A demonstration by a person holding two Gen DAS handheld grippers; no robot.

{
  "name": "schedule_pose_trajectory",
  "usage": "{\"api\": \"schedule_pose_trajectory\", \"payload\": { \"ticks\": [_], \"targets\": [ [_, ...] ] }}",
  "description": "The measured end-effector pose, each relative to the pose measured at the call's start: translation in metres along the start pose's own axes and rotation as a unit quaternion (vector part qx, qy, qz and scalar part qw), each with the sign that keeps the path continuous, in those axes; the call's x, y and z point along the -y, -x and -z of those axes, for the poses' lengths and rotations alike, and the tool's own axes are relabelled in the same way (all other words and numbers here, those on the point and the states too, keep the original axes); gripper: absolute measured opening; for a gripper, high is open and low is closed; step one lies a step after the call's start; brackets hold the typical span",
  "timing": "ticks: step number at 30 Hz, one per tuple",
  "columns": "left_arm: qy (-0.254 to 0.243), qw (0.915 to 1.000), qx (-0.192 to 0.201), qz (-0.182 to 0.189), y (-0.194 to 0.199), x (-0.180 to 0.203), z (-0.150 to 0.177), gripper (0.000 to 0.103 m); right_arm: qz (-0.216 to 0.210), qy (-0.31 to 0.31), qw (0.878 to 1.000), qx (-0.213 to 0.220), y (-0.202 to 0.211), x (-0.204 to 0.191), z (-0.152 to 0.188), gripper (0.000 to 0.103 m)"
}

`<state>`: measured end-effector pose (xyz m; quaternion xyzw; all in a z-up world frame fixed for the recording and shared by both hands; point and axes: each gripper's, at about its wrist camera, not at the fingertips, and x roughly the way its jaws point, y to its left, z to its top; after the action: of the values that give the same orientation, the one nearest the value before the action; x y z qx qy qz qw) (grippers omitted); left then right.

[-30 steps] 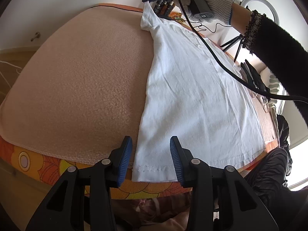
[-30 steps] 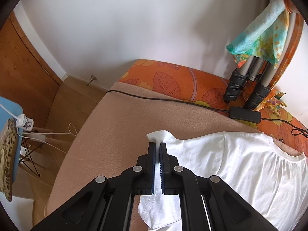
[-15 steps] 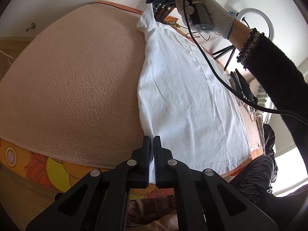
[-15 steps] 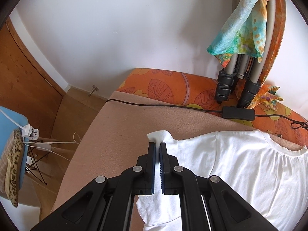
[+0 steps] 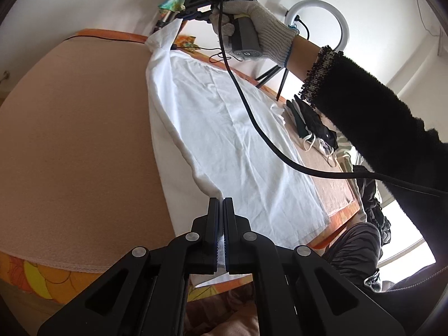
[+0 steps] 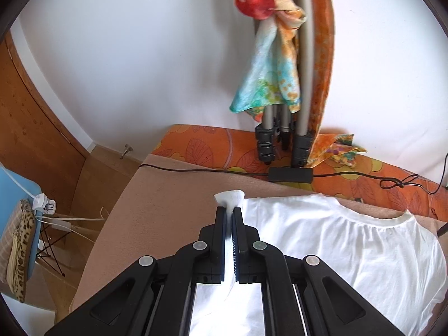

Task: Fold small clothes
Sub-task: 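Fold the held side of the shirt inward over the back with both tools, then release, then move both tools across to the shirt's other side edge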

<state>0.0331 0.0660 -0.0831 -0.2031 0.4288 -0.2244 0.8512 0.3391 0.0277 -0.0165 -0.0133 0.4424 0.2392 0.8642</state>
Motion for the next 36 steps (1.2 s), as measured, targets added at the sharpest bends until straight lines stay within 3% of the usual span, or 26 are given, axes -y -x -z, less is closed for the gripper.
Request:
{"api": "schedule_pose_trajectory", "payload": {
  "ticks": [9, 16, 22, 23, 26, 27, 29, 32, 36],
  "targets": [
    [-0.058, 0.996, -0.052, 0.045, -0.048, 0.05, -0.005, 0.002, 0.05, -0.019, 0.999, 0.006, 0.016, 0.076, 0.028, 0.001],
    [-0.081, 0.9911, -0.097, 0.043, -0.082, 0.064, 0.002, 0.001, 0.092, -0.058, 0.994, -0.016, -0.001, 0.124, 0.054, 0.001],
    [-0.093, 0.9877, -0.118, 0.044, -0.088, 0.068, 0.006, 0.003, 0.133, -0.063, 0.988, -0.038, -0.01, 0.135, 0.065, 0.003],
    [-0.095, 0.9873, -0.12, 0.042, -0.087, 0.069, 0.007, 0.005, 0.135, -0.064, 0.988, -0.042, -0.011, 0.136, 0.066, 0.006],
    [-0.101, 0.9876, -0.113, 0.041, -0.08, 0.074, 0.008, 0.018, 0.151, -0.061, 0.986, -0.048, -0.008, 0.136, 0.067, 0.046],
    [-0.101, 0.988, -0.11, 0.039, -0.077, 0.074, 0.007, 0.023, 0.155, -0.058, 0.985, -0.042, -0.002, 0.136, 0.069, 0.047],
    [-0.104, 0.9888, -0.101, 0.038, -0.069, 0.072, 0.006, 0.023, 0.151, -0.058, 0.986, -0.032, 0.008, 0.134, 0.07, 0.047],
    [-0.109, 0.9903, -0.081, 0.031, -0.057, 0.07, 0.005, 0.023, 0.142, -0.069, 0.987, -0.007, 0.03, 0.129, 0.074, 0.061],
    [-0.11, 0.9922, -0.055, 0.017, -0.043, 0.066, 0.002, 0.023, 0.131, -0.076, 0.988, 0.021, 0.066, 0.129, 0.085, 0.062]
  ]
}}
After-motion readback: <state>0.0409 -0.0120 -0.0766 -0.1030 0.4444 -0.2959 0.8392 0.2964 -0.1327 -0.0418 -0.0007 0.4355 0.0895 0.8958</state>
